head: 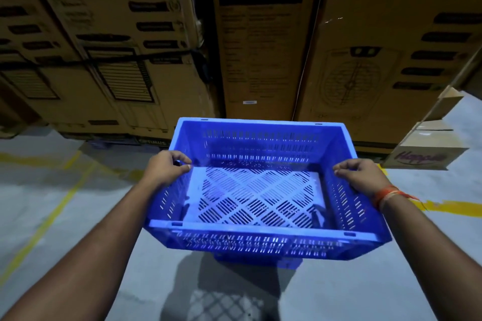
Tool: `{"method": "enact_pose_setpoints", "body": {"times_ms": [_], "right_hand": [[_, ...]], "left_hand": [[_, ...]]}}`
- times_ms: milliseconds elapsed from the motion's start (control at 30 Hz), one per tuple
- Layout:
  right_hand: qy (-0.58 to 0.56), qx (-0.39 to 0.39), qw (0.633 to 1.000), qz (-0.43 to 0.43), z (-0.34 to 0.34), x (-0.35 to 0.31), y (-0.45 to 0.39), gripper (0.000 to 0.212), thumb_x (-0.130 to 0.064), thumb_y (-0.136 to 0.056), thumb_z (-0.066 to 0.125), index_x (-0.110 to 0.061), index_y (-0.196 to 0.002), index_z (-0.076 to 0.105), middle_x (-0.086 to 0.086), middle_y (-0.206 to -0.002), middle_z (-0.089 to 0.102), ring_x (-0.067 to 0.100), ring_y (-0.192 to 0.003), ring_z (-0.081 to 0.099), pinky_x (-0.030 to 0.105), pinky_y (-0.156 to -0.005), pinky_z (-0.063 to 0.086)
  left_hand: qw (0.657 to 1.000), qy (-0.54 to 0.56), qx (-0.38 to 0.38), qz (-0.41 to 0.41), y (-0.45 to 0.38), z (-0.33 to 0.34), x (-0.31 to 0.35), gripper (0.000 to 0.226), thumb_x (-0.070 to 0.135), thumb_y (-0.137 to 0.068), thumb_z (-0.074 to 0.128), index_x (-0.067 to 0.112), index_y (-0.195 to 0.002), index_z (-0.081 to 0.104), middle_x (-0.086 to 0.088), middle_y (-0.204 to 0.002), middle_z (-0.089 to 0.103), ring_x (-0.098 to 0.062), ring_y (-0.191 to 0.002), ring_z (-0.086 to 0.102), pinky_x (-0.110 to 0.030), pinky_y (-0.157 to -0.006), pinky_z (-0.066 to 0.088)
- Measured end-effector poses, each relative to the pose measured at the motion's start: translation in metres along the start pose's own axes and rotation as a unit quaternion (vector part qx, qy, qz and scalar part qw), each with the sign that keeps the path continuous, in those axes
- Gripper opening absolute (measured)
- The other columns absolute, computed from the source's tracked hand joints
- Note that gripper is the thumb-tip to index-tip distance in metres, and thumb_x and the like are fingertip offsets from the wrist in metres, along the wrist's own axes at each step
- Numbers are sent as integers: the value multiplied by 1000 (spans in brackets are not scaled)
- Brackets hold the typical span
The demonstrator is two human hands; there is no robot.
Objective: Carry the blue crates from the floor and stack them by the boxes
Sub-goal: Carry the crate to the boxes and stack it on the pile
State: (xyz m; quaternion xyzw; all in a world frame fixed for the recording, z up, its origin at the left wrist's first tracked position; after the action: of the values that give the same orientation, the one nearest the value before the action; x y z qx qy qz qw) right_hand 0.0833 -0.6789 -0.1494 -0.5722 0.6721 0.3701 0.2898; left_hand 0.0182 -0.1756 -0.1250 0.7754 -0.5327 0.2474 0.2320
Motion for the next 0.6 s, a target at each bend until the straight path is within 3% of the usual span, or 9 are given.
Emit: {"method": "enact_pose_setpoints", "body": {"times_ms": [167, 267, 367, 433, 600], "right_hand": [[26, -7, 999, 25, 24, 22, -35, 8, -23, -74, 74, -19, -80, 76, -4, -63, 69, 13, -47, 53, 29, -53, 46], [27, 0, 999, 33, 29, 28, -51, 3, -25, -75, 74, -24, -76, 76, -7, -76, 75, 14, -63, 67, 30, -55, 50], [41, 12, 999, 34, 33, 24, -70, 3, -24, -74, 75, -26, -72, 75, -9, -80, 76, 14, -79, 71, 37, -71, 59], [56, 28, 997, 38, 30, 20, -78, 3, -23, -74, 76, -25, -72, 76, -10, -78, 75, 12, -83, 70, 37, -84, 57], [93, 29, 994, 43, 22, 13, -97, 8, -24, -75, 74, -31, -75, 76, -8, -78, 75, 13, -71, 65, 40, -72, 56]], "left_hand": [[999, -32, -7, -18, -27, 26, -15, 7, 22, -80, 79, 27, -80, 75, 0, -79, 74, -12, -70, 65, -22, -63, 42], [999, -40, -16, -20, -47, 35, -23, 4, 22, -79, 79, 25, -79, 76, 3, -83, 76, -14, -80, 69, -26, -72, 50], [998, -51, -20, -17, -74, 35, -19, 2, 24, -80, 78, 24, -82, 77, 4, -84, 76, -15, -83, 70, -29, -76, 53], [998, -48, -28, -10, -93, 38, -13, 3, 25, -80, 77, 24, -84, 77, 3, -85, 76, -15, -83, 69, -28, -77, 53], [998, -44, -51, -13, -132, 49, 3, 2, 22, -79, 78, 22, -81, 78, 7, -75, 72, -7, -71, 64, -22, -70, 45]]}}
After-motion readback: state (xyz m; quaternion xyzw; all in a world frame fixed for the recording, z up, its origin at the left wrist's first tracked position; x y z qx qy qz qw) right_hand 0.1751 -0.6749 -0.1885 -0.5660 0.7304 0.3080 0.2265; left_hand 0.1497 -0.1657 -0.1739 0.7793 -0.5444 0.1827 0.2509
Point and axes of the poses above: each hand's wrist, its own y-axis away from the middle knuckle, its own z-axis out of the palm, x = y × z, the point moved 7 cm from there along -y, towards the middle knuckle
